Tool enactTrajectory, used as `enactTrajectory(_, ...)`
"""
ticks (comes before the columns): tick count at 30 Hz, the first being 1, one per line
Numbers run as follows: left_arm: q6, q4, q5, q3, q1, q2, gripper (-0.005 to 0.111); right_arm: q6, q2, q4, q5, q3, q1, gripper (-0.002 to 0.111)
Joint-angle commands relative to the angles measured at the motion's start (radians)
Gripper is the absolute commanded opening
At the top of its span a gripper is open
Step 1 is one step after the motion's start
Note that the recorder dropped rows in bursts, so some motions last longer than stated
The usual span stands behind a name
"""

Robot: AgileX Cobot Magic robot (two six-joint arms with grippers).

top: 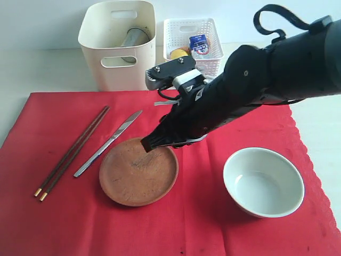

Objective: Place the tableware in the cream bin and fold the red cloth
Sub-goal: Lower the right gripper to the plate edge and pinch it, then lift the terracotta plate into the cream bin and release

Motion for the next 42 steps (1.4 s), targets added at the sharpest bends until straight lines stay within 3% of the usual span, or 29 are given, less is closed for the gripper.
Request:
enactTrajectory(1,-0.001,-0.001,0.001,-0.002,0.002,-0.004,0.001,-0.008,0.036,0.007,-0.009,-0.019,0.009,0.051)
enactTrajectory(5,-0.001,-0.001,0.001,-0.002,0.002,-0.004,0.001,-0.008,0.067,0.002,0.1,-0.08,0.0,0.053)
enactTrajectory(14,-0.001,-0.001,0.001,-0.002,0.002,-0.004,0.001,-0.003,0.18,0.008,0.375,-0.239,-0.12,0.053)
enactTrajectory(25,-0.001,-0.001,0.001,-0.002,0.002,-0.004,0.001,-0.121,0.299,0.102,0.401,-0.281,-0.127,0.051)
enactTrajectory(30,-0.001,-0.001,0.001,-0.002,0.002,-0.004,0.001,-0.224,0.335,0.198,0.395,-0.281,-0.127,0.039)
enactTrajectory(37,-0.001,-0.001,0.001,-0.002,0.002,-0.004,0.001,-0.22,0.348,0.189,0.36,-0.281,-0.127,0.001)
enactTrajectory(42,-0.001,-0.001,0.001,-0.002,0.002,-0.004,0.001,-0.218,0.348,0.189,0.358,-0.281,-0.127,0.0)
